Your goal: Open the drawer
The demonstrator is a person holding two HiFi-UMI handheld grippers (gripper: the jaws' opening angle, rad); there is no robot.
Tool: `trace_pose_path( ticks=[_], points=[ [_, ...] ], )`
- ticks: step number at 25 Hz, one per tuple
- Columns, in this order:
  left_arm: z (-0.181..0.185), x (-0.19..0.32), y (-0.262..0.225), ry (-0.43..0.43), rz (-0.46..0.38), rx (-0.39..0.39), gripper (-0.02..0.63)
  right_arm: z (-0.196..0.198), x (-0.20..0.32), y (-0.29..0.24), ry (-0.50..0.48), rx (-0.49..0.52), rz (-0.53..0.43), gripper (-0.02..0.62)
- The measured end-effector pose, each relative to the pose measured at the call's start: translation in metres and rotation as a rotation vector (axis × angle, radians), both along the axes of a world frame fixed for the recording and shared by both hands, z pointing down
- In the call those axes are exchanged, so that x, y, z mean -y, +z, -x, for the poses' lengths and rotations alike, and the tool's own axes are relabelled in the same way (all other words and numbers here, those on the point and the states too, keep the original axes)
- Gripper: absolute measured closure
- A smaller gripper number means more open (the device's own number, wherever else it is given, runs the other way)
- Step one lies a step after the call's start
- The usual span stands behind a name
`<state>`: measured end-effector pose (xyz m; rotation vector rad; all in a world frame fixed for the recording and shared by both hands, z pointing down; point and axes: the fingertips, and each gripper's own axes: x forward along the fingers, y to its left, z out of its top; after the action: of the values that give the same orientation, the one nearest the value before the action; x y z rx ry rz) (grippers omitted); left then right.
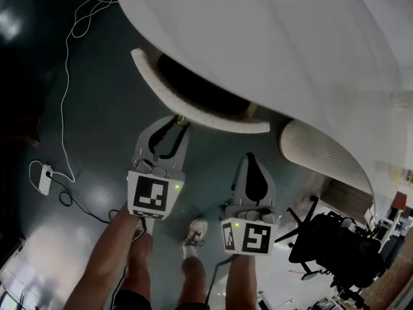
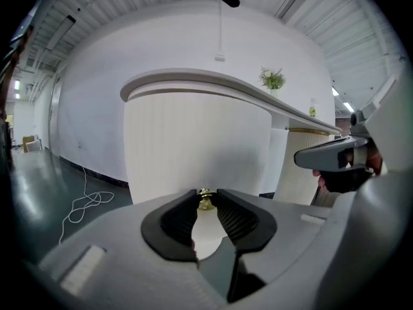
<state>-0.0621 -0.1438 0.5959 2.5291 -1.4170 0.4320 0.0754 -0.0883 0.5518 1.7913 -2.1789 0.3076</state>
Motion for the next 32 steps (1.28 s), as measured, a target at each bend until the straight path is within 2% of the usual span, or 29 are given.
trace_pose_path(
  ticks=[32],
  points=[
    [0.045,-0.086,0.004,-0.047,0.020,-0.014,0.497,0.022,-0.051,0.012,-0.102,0.038,0.009,0.591]
  ],
)
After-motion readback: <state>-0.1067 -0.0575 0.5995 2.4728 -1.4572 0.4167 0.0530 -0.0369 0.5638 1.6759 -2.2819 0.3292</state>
